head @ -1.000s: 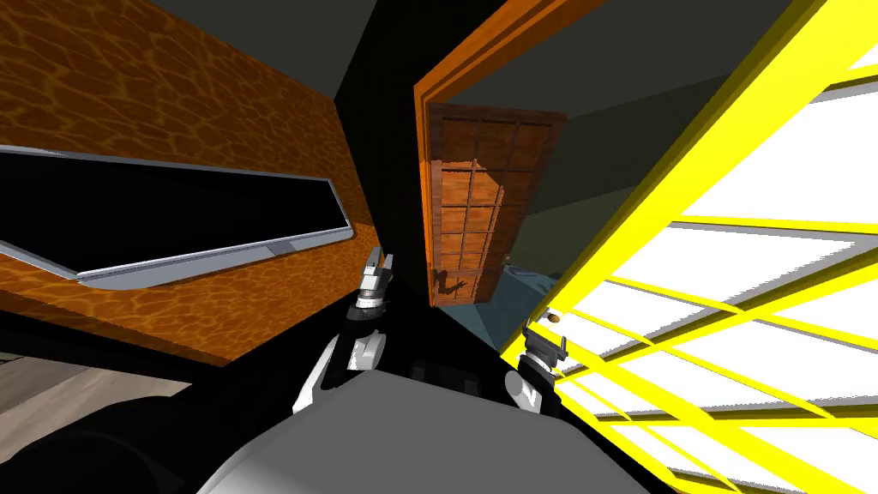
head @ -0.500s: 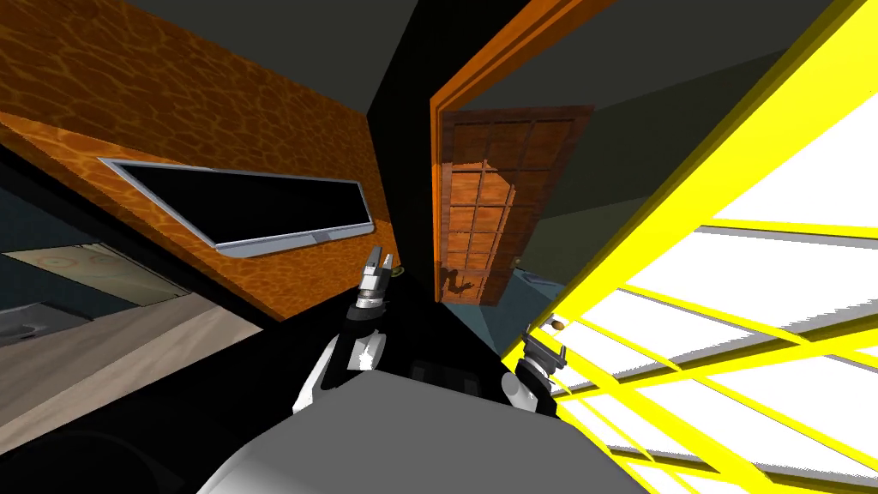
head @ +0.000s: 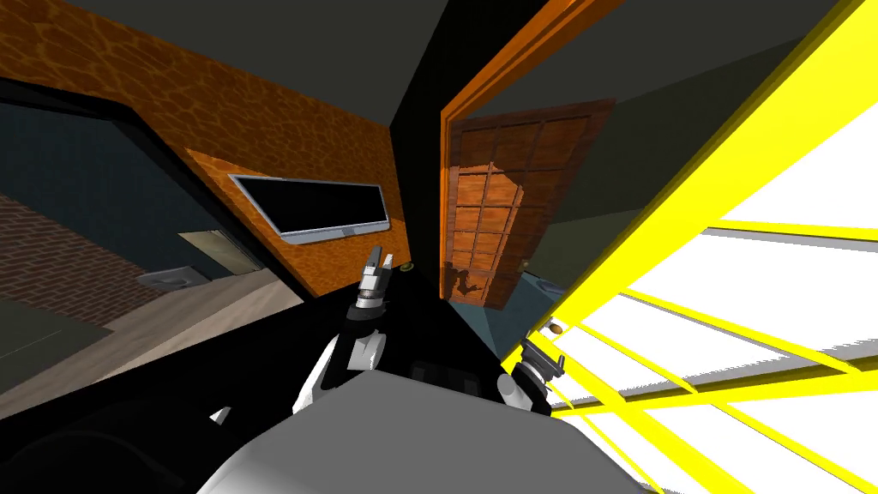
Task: Push the door open
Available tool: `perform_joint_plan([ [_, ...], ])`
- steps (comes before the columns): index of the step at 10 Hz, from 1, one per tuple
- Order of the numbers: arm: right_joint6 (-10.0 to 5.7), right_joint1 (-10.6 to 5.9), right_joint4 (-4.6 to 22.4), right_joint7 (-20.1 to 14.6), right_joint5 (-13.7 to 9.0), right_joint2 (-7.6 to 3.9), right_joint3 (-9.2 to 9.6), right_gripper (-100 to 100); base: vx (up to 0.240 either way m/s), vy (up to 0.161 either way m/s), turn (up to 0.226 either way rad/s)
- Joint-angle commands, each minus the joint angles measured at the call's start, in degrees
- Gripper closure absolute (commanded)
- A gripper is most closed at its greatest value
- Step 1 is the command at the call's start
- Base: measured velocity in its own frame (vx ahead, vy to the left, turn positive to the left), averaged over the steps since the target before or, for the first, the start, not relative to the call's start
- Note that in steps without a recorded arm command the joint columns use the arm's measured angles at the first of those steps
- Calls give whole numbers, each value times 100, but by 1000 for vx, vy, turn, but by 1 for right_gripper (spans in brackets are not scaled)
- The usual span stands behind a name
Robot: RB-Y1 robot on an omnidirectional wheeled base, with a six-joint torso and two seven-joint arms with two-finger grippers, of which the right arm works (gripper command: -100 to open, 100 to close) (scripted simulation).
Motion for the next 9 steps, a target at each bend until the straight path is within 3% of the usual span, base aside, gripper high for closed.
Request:
perform_joint_plan([
  [1, -23, -19, 88, -84, -105, 40, -16, -100, -111, -160, 264],
  [5, -167, -104, 423, -319, -335, 219, -27, -100, -126, -139, 241],
  [6, -151, -96, 383, -278, -289, 188, -21, -100, -58, -67, 59],
  [7, -168, -98, 421, -333, -310, 31, -31, -100, 52, -83, 4],
  [9, -175, -93, 448, -380, -325, -75, -41, -100, 103, -125, 31],
])
